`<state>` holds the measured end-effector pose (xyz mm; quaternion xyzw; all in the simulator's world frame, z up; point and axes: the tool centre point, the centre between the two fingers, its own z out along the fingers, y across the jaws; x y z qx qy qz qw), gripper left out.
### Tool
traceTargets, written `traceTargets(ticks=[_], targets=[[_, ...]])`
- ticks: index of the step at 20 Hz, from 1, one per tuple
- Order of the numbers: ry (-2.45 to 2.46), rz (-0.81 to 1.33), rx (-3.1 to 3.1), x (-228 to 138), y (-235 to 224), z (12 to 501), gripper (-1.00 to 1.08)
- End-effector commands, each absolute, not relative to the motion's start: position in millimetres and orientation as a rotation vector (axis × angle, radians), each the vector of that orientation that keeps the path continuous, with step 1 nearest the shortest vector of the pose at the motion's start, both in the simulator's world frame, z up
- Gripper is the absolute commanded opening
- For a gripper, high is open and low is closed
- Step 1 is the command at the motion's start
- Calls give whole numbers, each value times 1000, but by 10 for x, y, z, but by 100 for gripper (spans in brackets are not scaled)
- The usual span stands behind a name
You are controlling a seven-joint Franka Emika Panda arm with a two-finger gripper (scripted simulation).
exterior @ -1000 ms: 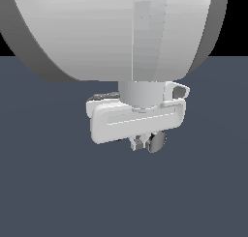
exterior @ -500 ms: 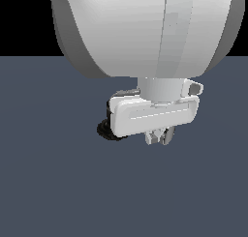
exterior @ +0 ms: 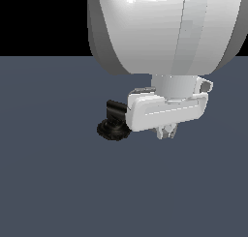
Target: Turn on the faucet by rotating a designated handle.
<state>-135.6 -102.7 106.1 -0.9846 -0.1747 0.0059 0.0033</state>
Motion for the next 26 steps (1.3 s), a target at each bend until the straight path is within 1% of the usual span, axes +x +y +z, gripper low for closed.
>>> traceTargets(ticks=[1, 2, 26], targets=[[-519, 0, -3099, -1298, -1186, 1093, -100], [-545, 19, -3087, -1347, -1057, 1061, -100], [-533, 10, -3092, -554, -1423, 1073, -100]])
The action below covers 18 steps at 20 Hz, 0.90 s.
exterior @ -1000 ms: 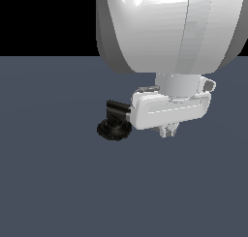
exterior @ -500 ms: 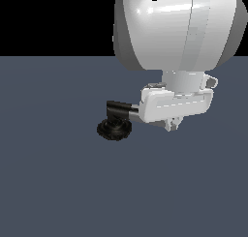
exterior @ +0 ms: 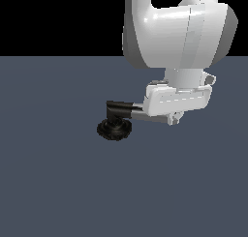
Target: Turn on the faucet by rotating a designated handle.
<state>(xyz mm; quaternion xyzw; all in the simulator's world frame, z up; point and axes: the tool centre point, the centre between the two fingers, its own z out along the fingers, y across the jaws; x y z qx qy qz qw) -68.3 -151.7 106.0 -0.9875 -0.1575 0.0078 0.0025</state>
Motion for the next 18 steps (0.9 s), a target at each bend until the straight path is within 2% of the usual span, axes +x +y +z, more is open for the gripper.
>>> traceTargets(ticks=[1, 18], targets=[[-533, 10, -3092, -521, -1436, 1072, -100], [-524, 4, -3096, -4, -1680, 1085, -100]])
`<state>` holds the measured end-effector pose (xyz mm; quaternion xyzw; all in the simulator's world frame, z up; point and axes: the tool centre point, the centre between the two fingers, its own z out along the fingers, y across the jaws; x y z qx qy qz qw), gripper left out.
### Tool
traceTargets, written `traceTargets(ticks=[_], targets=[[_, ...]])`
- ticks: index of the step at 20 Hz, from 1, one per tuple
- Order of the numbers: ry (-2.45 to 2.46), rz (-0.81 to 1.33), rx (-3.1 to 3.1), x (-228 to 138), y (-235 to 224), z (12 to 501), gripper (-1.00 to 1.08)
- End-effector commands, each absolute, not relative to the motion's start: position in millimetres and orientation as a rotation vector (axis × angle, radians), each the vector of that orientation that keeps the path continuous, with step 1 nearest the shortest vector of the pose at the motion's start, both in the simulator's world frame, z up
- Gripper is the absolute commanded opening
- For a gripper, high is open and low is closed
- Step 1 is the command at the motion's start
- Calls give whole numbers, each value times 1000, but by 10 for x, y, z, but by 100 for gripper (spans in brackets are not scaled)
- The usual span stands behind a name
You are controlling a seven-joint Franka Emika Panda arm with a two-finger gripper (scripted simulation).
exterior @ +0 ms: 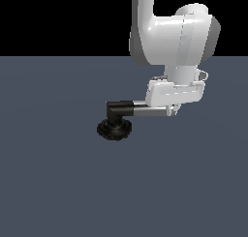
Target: Turn on the faucet by rotating a designated handle.
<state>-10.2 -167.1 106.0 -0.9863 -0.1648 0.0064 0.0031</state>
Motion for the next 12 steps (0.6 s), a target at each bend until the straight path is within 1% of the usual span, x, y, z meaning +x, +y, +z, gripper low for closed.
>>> traceTargets(ticks=[1, 12], targets=[[-524, 3, -3096, 25, -1694, 1086, -100], [-520, 1, -3098, 307, -1826, 1092, -100]])
